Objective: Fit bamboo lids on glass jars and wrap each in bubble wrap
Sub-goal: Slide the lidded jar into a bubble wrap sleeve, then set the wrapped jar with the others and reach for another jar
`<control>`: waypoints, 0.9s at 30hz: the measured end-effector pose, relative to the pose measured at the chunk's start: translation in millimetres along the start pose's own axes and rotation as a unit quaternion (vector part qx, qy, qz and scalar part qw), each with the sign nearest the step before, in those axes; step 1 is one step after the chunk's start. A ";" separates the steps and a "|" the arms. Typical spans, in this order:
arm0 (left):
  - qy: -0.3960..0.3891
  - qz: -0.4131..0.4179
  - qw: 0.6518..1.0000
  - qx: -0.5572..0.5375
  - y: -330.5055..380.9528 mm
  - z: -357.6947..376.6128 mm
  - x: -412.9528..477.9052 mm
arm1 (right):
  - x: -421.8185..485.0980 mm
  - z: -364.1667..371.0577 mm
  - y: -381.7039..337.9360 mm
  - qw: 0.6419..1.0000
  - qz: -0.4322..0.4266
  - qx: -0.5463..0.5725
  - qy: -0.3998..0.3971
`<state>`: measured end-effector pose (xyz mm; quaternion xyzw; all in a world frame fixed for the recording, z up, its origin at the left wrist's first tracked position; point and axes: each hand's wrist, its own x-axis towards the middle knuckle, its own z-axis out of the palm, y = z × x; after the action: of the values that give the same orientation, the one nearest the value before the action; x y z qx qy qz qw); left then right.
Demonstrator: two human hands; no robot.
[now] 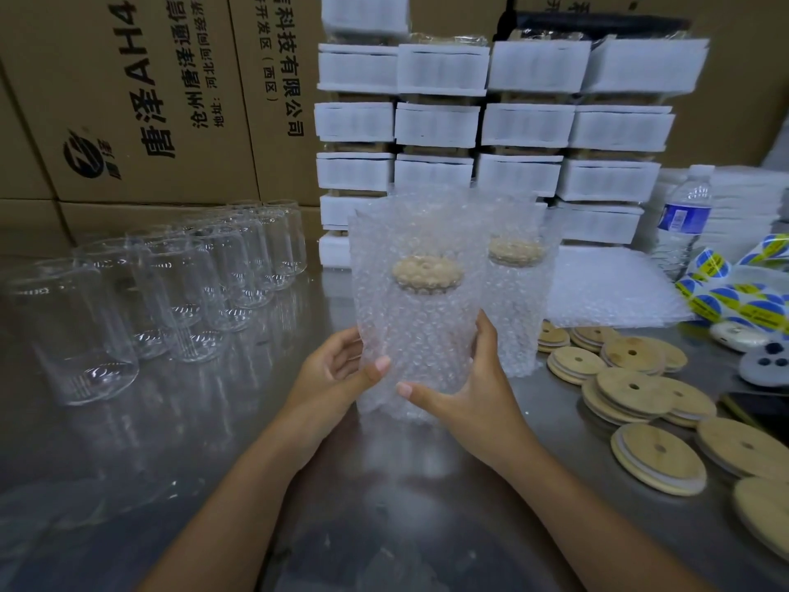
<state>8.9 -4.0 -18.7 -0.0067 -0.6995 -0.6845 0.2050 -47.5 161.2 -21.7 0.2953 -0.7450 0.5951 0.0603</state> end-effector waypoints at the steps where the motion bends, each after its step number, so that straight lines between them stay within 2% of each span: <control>1: 0.012 0.001 1.000 -0.007 0.0 -0.5 0.2 | -0.1 -0.9 -1.7 1.000 0.004 0.001 0.010; 6: 0.112 -0.014 0.993 -0.023 -0.7 4.7 1.4 | -2.5 -10.5 -4.3 0.998 0.001 -0.008 0.064; 10: 0.216 0.022 0.976 0.017 0.9 -5.6 4.8 | -0.7 -12.2 -2.1 0.998 -0.011 -0.010 0.067; 15: 0.352 0.082 0.928 0.088 12.2 -58.3 3.8 | 4.8 -4.2 -0.1 0.998 -0.022 -0.014 0.064; 18: 0.409 0.079 0.897 0.149 18.0 -88.5 7.8 | 6.0 -0.1 0.6 0.997 -0.026 -0.017 0.072; 22: 0.411 -0.002 0.860 0.304 19.2 -112.4 21.8 | 6.2 1.1 1.9 0.995 -0.028 -0.023 0.088; 27: 0.381 -0.063 0.851 0.355 17.7 -118.2 43.0 | 6.5 3.0 7.6 0.995 -0.024 -0.023 0.096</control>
<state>7.4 -128.1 8.4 0.3723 -0.7605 -0.3504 0.4003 -55.9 157.0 -26.2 0.2529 -0.7421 0.6018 0.1525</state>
